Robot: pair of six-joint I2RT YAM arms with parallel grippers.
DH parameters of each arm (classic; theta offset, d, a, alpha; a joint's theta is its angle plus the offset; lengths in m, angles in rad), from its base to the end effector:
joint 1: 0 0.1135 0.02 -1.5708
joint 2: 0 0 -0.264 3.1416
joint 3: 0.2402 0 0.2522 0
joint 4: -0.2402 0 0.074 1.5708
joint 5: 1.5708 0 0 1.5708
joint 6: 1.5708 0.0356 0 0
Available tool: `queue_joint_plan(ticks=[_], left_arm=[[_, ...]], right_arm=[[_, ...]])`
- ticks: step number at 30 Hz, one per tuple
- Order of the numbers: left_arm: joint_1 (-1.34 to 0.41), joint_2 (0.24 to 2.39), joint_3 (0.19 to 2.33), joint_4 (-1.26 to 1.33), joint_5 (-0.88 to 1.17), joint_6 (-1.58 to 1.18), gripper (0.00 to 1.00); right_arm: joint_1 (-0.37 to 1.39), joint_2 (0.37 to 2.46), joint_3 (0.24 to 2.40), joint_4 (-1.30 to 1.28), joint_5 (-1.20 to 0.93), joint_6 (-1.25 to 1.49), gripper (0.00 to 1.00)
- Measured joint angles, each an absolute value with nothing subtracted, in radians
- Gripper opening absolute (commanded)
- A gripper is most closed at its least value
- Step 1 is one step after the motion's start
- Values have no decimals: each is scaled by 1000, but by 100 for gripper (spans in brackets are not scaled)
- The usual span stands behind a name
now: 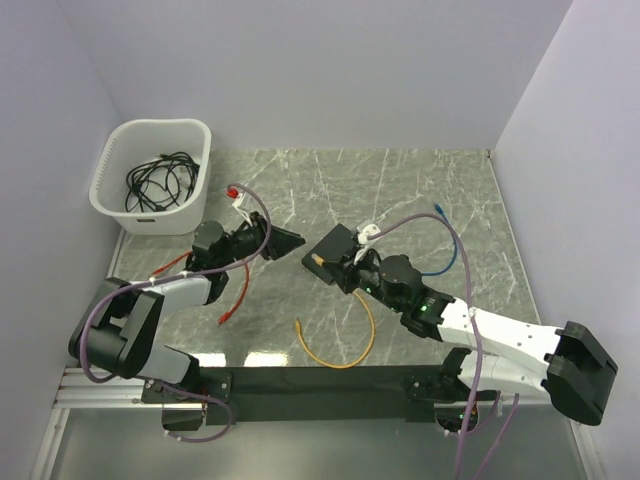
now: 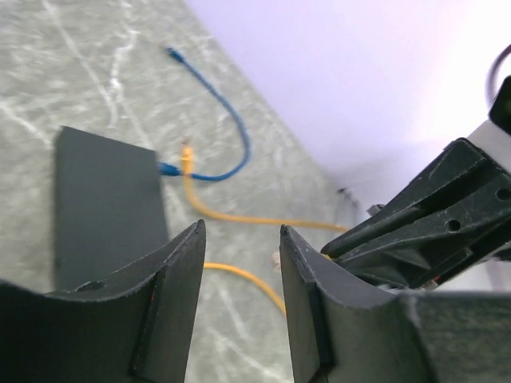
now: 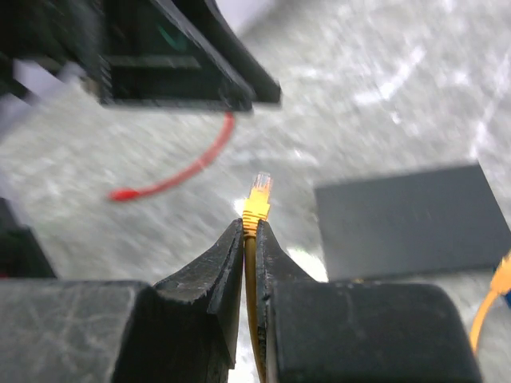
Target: Insert the plug into the switch port
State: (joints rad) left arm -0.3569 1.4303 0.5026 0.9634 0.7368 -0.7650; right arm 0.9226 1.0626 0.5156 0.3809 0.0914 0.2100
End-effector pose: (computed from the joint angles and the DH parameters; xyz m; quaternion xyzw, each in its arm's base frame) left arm 0.2524 -0.1196 0.2184 0.1225 0.6869 -0.5689 0.4354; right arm 0.1474 0.1893 0.2499 -0.2383 0.7249 0.3168 0.5633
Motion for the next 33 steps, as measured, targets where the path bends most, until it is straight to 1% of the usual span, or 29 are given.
queue_joint_plan(ticks=[4, 7, 12, 17, 19, 20, 21, 22, 24, 25, 26, 28, 31, 33], left_arm=[[-357, 1399, 467, 1031, 744, -887, 53], [-357, 1354, 458, 1027, 742, -943, 57], [-367, 1270, 457, 1023, 736, -987, 59], [-370, 1199, 457, 895, 683, -935, 65], [-369, 1152, 456, 812, 642, -898, 67], [-368, 1131, 456, 777, 624, -882, 67], [-365, 1104, 456, 739, 602, -865, 67], [-360, 1079, 456, 709, 586, -847, 67], [-351, 1045, 456, 664, 561, -821, 67], [-345, 1034, 456, 646, 551, -809, 67], [-339, 1027, 456, 633, 546, -802, 67], [-324, 1021, 455, 608, 535, -791, 67], [-307, 1021, 446, 589, 529, -781, 67], [-298, 1021, 443, 574, 525, -778, 66]], right_arm=[[923, 1021, 516, 435, 44, 217, 0], [923, 1007, 516, 460, 14, 218, 0], [923, 1005, 524, 471, -13, 220, 0], [923, 1039, 566, 421, -41, 208, 0], [923, 1100, 628, 352, -70, 191, 1], [923, 1137, 659, 322, -82, 185, 7], [923, 1180, 690, 291, -93, 184, 16], [923, 1224, 715, 261, -99, 182, 37], [924, 1296, 736, 213, -106, 181, 46], [928, 1329, 737, 185, -106, 180, 63], [931, 1358, 736, 152, -103, 186, 69], [941, 1398, 727, 97, -96, 187, 77], [960, 1407, 712, 40, -88, 191, 77], [967, 1407, 712, 31, -85, 197, 74]])
